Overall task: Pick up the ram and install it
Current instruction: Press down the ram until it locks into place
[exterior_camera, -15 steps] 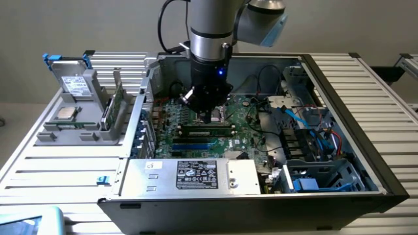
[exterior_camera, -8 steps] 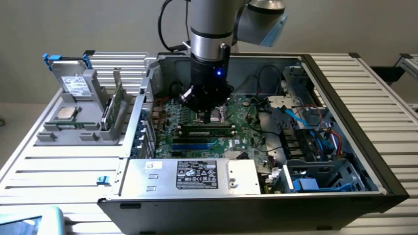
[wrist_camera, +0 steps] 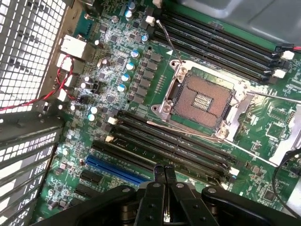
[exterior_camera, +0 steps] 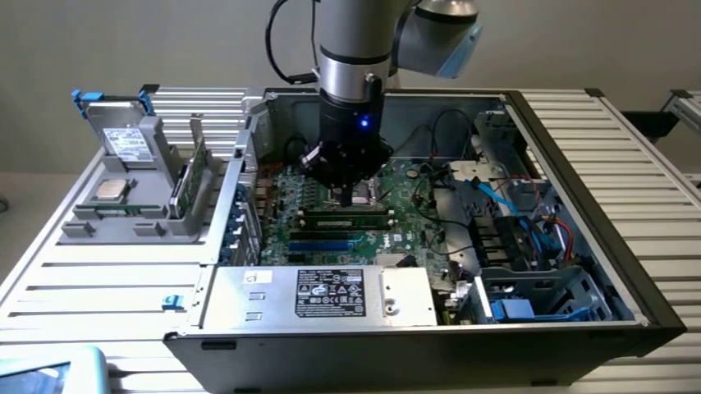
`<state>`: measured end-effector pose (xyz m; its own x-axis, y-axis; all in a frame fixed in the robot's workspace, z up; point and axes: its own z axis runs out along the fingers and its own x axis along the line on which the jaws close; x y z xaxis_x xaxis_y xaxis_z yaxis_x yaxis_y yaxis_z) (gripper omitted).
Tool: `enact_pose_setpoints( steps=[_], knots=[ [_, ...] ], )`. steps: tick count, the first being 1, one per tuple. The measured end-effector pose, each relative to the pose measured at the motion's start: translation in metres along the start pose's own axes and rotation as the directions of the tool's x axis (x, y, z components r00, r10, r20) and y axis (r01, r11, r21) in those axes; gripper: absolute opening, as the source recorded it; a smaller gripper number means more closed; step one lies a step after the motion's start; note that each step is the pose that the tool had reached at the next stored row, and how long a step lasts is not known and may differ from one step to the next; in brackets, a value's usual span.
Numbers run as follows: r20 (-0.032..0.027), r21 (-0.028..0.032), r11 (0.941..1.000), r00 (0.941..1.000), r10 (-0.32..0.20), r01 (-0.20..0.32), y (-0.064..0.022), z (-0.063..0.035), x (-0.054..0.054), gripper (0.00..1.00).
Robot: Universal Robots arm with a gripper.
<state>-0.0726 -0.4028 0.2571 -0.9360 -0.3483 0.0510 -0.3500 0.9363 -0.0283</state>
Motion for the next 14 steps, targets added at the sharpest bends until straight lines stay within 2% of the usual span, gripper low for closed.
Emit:
enact_pose_setpoints(
  steps=[4,9,14],
  knots=[
    [-0.0006,-0.0015,0.9990,0.9990,0.045,-0.045,0.0000,0.0000,0.0000,0.11],
    [0.0003,0.0019,0.9958,0.9958,0.092,-0.092,0.0000,0.0000,0.0000,0.11],
    [0.0074,0.0049,0.9905,0.9905,0.137,-0.137,0.0000,0.0001,-0.0001,0.11]
  ],
)
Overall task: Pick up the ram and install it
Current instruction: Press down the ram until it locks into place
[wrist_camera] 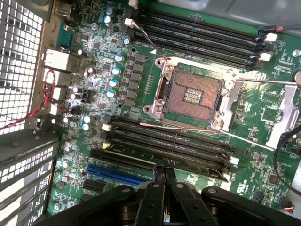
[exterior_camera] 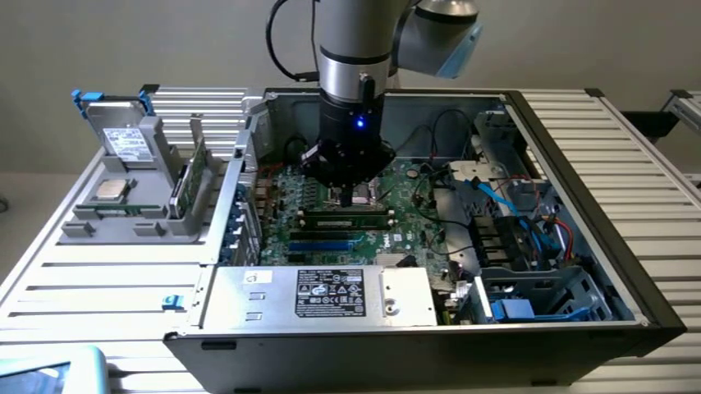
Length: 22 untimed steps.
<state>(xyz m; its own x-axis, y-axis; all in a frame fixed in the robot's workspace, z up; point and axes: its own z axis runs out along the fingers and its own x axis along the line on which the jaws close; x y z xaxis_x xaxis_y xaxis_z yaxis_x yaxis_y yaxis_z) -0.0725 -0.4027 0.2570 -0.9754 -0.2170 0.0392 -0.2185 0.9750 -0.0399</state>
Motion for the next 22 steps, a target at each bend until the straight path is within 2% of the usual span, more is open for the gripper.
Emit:
enact_pose_setpoints(
  steps=[10,18,22],
  knots=[
    [0.0177,0.0052,0.9960,0.9959,0.089,-0.089,0.0000,-0.0001,0.0001,0.11],
    [0.0358,0.0099,0.9875,0.9870,0.157,-0.157,0.0000,0.0000,0.0001,0.11],
    [0.0417,0.0150,0.9817,0.9811,0.189,-0.190,0.0000,-0.0001,0.0001,0.11]
  ],
)
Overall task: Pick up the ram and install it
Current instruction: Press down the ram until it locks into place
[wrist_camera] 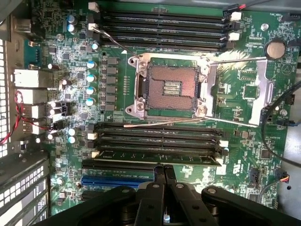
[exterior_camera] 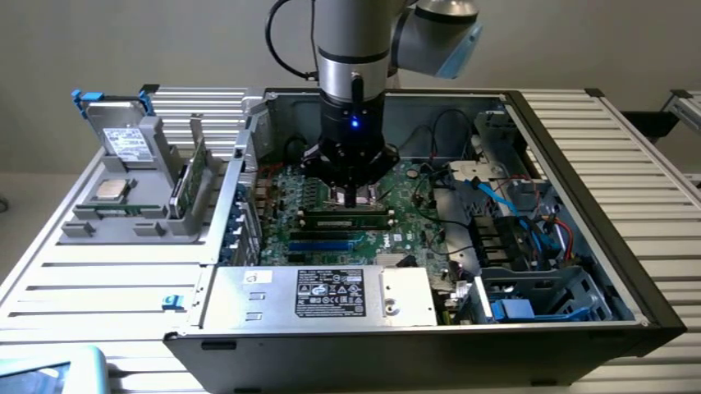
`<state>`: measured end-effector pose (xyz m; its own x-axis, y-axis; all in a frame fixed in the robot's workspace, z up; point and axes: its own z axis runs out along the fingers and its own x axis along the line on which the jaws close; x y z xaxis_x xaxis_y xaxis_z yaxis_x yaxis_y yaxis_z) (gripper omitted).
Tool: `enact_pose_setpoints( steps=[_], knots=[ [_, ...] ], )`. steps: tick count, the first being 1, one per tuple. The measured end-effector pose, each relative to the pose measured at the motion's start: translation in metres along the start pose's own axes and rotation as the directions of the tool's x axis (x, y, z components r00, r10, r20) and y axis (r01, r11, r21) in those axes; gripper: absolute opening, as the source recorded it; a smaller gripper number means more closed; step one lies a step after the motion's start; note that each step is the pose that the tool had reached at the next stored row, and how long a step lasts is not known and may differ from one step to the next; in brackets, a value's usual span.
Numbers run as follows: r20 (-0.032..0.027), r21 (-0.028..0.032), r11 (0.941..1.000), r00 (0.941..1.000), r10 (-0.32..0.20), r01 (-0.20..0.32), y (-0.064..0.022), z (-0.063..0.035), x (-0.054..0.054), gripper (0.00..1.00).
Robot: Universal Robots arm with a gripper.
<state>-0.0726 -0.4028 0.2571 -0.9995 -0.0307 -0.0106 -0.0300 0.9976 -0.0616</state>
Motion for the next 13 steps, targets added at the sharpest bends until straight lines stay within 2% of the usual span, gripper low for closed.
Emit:
enact_pose_setpoints(
  steps=[4,6,13],
  knots=[
    [0.0056,0.0083,0.9995,0.9996,0.029,-0.029,0.0000,0.0000,0.0000,0.11],
    [0.0114,0.0122,0.9991,0.9991,0.040,-0.040,0.0000,-0.0001,0.0000,0.11],
    [0.0129,0.0121,0.9991,0.9991,0.040,-0.040,0.0000,0.0000,0.0000,0.11]
  ],
)
